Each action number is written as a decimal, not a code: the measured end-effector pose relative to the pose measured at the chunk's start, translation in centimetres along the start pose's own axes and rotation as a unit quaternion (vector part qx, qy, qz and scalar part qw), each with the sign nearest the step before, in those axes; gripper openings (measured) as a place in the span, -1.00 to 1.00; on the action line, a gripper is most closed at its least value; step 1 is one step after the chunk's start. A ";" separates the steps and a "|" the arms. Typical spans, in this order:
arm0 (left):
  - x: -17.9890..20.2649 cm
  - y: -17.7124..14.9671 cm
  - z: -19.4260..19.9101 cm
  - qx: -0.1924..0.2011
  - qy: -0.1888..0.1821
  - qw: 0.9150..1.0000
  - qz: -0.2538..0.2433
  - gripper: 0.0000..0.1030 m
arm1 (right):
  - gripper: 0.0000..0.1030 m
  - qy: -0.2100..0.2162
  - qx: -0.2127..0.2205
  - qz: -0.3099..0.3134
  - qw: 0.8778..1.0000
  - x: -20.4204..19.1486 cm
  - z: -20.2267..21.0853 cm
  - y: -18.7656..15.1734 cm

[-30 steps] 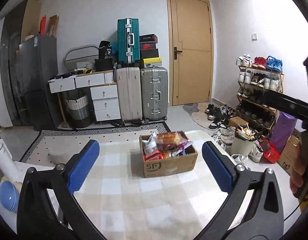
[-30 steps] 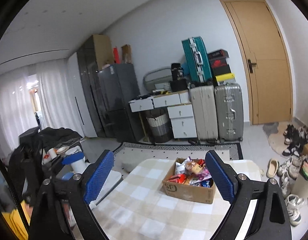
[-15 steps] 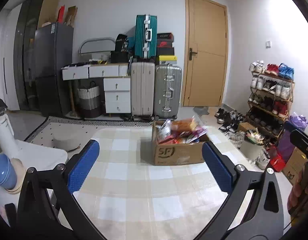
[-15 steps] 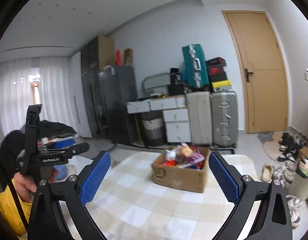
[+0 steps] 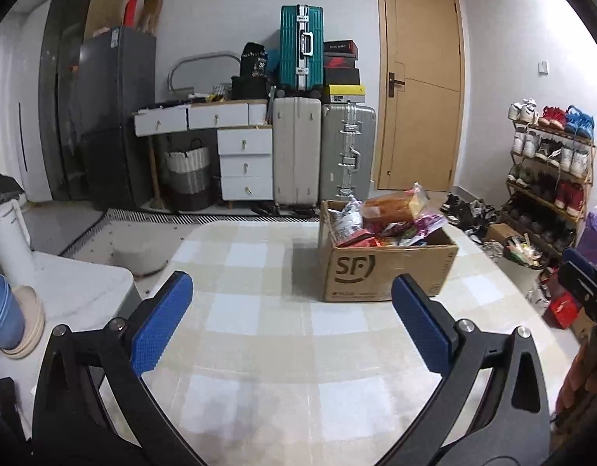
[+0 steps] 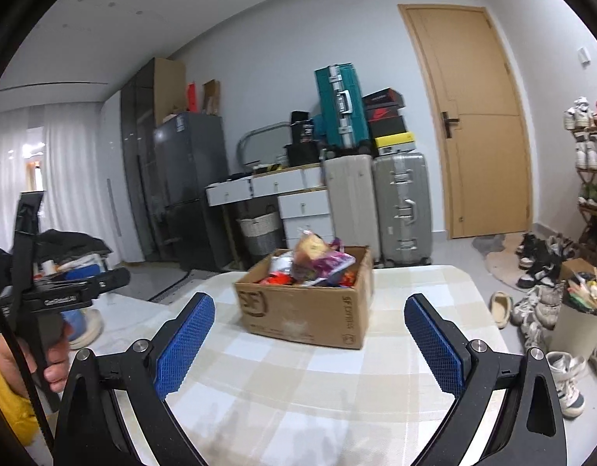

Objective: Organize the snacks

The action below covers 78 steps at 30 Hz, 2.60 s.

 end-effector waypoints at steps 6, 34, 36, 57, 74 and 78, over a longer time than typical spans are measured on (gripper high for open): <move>-0.6 -4.0 -3.7 0.026 0.025 0.999 0.017 0.98 | 0.95 -0.053 0.010 0.029 0.998 0.9 -1.4 -3.2; -0.1 -8.3 -7.1 0.041 0.010 0.999 0.024 0.99 | 0.95 -0.050 0.011 0.011 0.999 2.1 -1.3 -4.7; -0.1 -8.3 -7.0 0.038 0.011 0.999 0.025 0.99 | 0.95 -0.051 0.017 0.003 0.999 2.4 -1.1 -4.7; 0.5 -8.5 -5.7 0.028 0.012 0.999 0.014 0.99 | 0.98 -0.047 0.020 0.006 0.999 2.3 -0.7 -4.8; 1.4 -8.7 -5.0 0.040 0.009 0.999 -0.008 0.99 | 0.98 -0.047 0.019 0.005 0.999 2.4 -0.6 -4.8; 1.2 -8.7 -5.1 0.036 0.009 0.999 -0.002 0.99 | 0.98 -0.048 0.019 0.005 0.999 2.5 -0.6 -4.8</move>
Point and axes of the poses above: each gripper's, at about its wrist camera, not at the fingertips, and z roughly against the way its jaws point, x to its right, y to its top, the point moved 6 cm from there along -z, roughly the way its jaws point, and after that the axes turned 7 degrees about y, right-handed, at the moved point
